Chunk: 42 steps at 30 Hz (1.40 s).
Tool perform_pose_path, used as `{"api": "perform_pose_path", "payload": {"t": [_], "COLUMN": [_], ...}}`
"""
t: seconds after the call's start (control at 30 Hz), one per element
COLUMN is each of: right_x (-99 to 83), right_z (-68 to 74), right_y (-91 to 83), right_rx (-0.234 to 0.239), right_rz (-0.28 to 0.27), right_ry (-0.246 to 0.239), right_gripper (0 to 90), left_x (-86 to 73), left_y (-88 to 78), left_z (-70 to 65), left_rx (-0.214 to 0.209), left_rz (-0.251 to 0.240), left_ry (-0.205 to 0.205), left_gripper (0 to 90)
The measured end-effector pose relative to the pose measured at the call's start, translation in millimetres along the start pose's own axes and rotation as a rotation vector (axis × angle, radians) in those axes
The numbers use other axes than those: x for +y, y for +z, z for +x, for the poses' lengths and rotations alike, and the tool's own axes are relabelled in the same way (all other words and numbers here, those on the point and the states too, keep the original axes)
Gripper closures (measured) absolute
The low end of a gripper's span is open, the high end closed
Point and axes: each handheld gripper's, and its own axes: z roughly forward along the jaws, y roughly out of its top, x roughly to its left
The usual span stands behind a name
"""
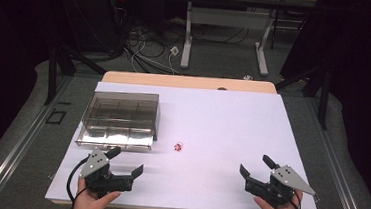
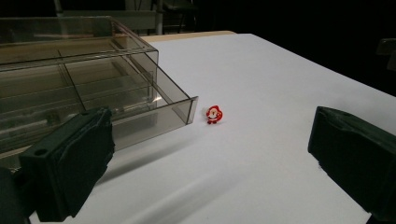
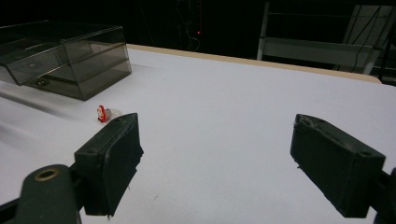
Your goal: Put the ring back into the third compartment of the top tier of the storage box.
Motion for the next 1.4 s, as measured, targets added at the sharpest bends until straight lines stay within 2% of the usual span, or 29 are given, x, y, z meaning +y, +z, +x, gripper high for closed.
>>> {"api": "perform_pose_path", "payload": {"t": [0.13, 0.27, 0.43, 0.57, 0.63, 0.67, 0.73, 0.8, 0.93, 1.17, 1.4], "right_x": [0.1, 0.4, 0.1, -0.3, -0.9, -0.9, -0.9, -1.1, -0.7, -2.3, -2.2], "right_z": [-0.5, -0.2, 0.2, 1.6, 1.1, 1.1, -1.0, -2.3, -4.2, -5.6, -6.2], "right_y": [-0.3, -1.2, 1.1, -0.5, -2.6, -2.6, -3.4, -4.4, -6.2, -4.5, -4.9], "right_rx": [-0.007, 0.013, 0.029, 0.029, 0.031, 0.031, 0.016, 0.01, 0.001, 0.009, 0.009], "right_rz": [-0.009, -0.008, 0.01, 0.009, 0.009, 0.009, 0.004, 0.003, -0.001, 0.016, 0.016], "right_ry": [0.001, 0.012, 0.019, 0.017, 0.014, 0.014, 0.017, 0.02, 0.023, 0.035, 0.035], "right_gripper": [15.6, 15.6, 15.6, 15.6, 15.5, 15.5, 15.6, 15.6, 15.6, 15.6, 15.6], "left_x": [0.5, 2.0, 2.5, 4.0, 5.5, 5.5, 6.9, 7.6, 8.3, 10.9, 10.8], "left_y": [0.8, 3.6, 8.7, 12.4, 16.4, 16.4, 20.1, 22.6, 30.1, 44.9, 55.8], "left_z": [-1.9, -6.5, -13.6, -18.6, -25.8, -25.8, -32.7, -36.6, -41.6, -50.8, -60.9], "left_rx": [-0.013, -0.014, -0.022, -0.047, -0.071, -0.071, -0.086, -0.095, -0.127, -0.15, -0.153], "left_rz": [0.004, 0.014, 0.026, 0.036, 0.045, 0.045, 0.058, 0.065, 0.084, 0.092, 0.112], "left_ry": [0.004, 0.02, 0.016, 0.002, 0.013, 0.013, 0.04, 0.042, 0.021, 0.008, 0.044], "left_gripper": [0.7, 1.3, 3.5, 3.8, 4.2, 4.3, 4.4, 5.4, 6.7, 7.3, 7.9]}}
